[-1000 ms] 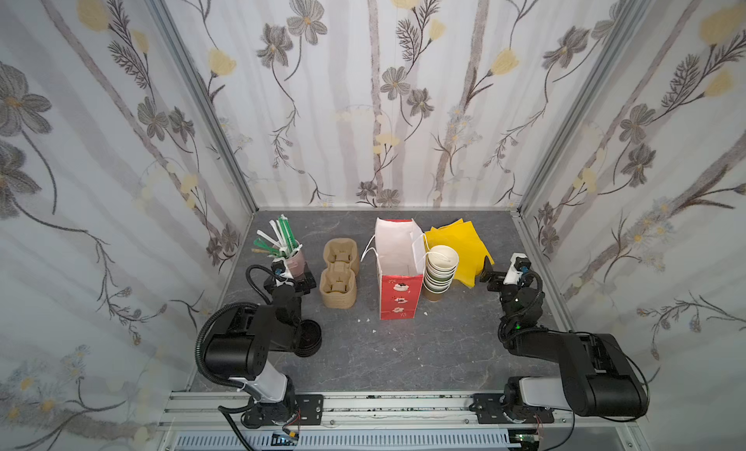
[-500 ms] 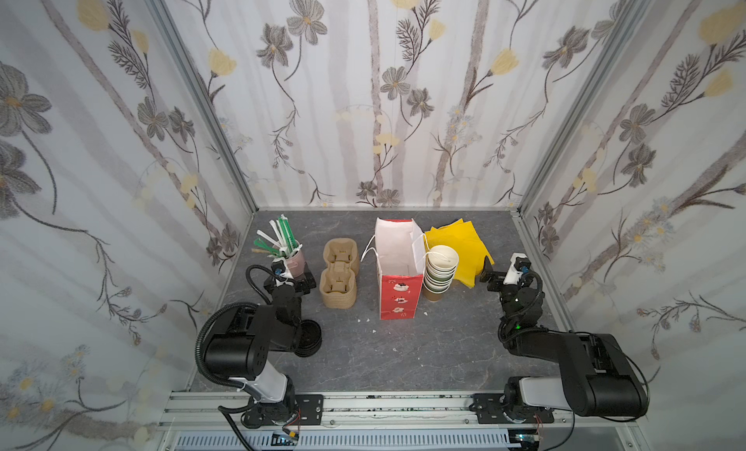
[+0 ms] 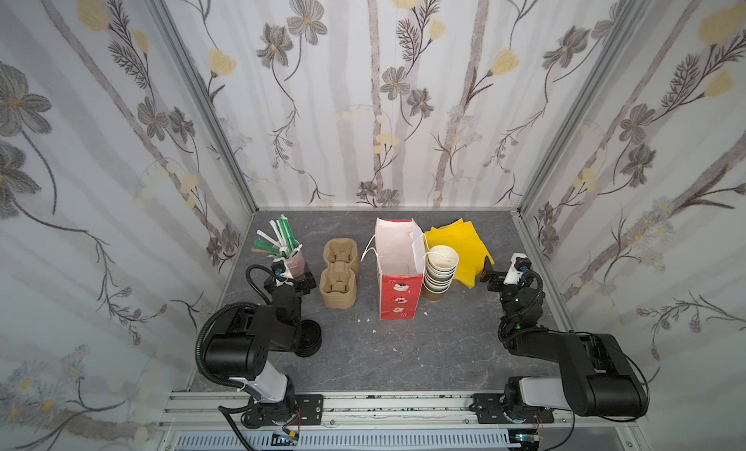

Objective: Pack a coffee takeout order
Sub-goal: Pick up the coffee cup.

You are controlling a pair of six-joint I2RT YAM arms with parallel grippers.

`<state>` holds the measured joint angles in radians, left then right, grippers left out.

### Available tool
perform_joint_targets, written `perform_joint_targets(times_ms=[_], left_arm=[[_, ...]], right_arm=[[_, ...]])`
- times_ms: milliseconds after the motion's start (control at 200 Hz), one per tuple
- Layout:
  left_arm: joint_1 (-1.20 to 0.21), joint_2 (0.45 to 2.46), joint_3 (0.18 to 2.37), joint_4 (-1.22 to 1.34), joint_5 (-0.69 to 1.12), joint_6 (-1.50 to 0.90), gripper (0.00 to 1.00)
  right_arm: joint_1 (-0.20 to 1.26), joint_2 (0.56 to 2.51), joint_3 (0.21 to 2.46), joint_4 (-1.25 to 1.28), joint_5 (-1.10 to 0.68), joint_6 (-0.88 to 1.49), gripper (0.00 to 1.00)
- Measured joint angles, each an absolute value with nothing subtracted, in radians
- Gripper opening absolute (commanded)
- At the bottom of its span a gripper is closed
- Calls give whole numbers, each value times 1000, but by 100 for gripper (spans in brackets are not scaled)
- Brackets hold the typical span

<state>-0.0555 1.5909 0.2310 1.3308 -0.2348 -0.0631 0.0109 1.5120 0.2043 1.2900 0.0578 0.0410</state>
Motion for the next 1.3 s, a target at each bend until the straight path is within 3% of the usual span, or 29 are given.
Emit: perform_joint_targets(times_ms=[240,455,625,764,1059,1299], left_arm=[[-55,1575,226,1327,-235,-63,100],[-55,1396,161,1316,-261,-70,100],[-55,1169,166,1214,-276,-96,100],[-55,1034,234,1066,-241,-130,100],[-98,939,498,659,-54,-243,100],[-240,959,725,332,0,-370,100]], right_arm=[[12,1461,182,1287,72,44,100],[16,1122,137,1158,234,88,100],[2,786,242,748,376,277,100],[-15,647,386,379,361,387,100],[-12,735,711,-215,212,511,99],[75,968,1005,-536,94,582,79]])
